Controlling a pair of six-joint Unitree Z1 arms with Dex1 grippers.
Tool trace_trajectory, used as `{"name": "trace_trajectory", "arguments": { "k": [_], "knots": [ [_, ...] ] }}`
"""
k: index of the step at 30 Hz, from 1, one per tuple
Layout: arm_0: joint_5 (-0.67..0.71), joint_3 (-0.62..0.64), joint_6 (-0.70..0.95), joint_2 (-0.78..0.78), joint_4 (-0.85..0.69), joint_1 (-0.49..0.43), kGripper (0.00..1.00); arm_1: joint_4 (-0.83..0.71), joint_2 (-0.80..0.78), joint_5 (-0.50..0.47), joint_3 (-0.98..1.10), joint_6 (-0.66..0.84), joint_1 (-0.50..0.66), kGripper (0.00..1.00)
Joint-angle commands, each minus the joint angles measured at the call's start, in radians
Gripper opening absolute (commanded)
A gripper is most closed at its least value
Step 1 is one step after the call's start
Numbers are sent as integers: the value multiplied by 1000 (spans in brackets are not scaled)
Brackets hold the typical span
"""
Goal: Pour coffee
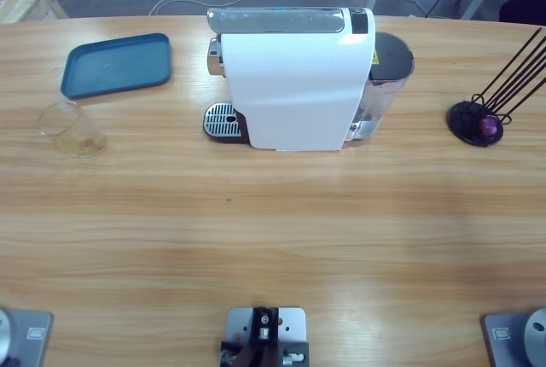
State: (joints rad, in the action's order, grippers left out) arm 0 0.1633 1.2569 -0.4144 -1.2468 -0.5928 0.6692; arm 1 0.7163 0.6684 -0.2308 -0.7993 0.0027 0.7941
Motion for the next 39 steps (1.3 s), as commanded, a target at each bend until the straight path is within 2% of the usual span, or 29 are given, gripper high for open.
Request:
{"name": "trace_trajectory", "arguments": {
  "k": [1, 3, 7, 9, 17, 25, 27, 28, 31, 32, 33, 34, 39],
  "knots": [
    [215, 10, -182, -219, 41, -78, 1000, 3, 60, 11, 10, 17, -1, 1000],
    [286, 10, -173, -260, 91, -103, 1000, 4, 73, 2, 7, 28, -1, 1000],
    [318, 9, -227, -317, 130, -120, 999, 9, 106, -12, -1, 41, -1, 1000],
    [333, 8, -245, -345, 200, -120, 975, 11, 131, -15, -8, 42, -1, 1000],
    [577, 6, -367, -542, 410, -119, 969, 11, 94, -15, 1, 42, -1, 1000],
    [493, 4, -356, -538, 455, -129, 964, 11, 98, -15, 2, 42, -1, 1000],
    [483, 4, -352, -539, 462, -129, 937, 11, 100, -15, 0, 42, -1, 1000],
    [482, 2, -350, -541, 462, -129, 865, 11, 103, -15, 0, 42, -1, 1000],
    [479, -9, -345, -534, 463, -129, 443, 11, 105, -15, 0, 42, -1, 1000],
    [460, -20, -346, -523, 462, -129, 264, 11, 103, -15, 0, 42, -1, 1000],
    [435, -32, -346, -507, 462, -127, 45, 13, 96, -15, 1, 42, -1, 1000],
    [413, -40, -345, -494, 462, -120, 0, 14, 86, -15, 3, 42, -1, 1000],
    [381, -55, -320, -494, 463, -91, 0, 12, 70, -15, 7, 43, -1, 1000]
  ]
}}
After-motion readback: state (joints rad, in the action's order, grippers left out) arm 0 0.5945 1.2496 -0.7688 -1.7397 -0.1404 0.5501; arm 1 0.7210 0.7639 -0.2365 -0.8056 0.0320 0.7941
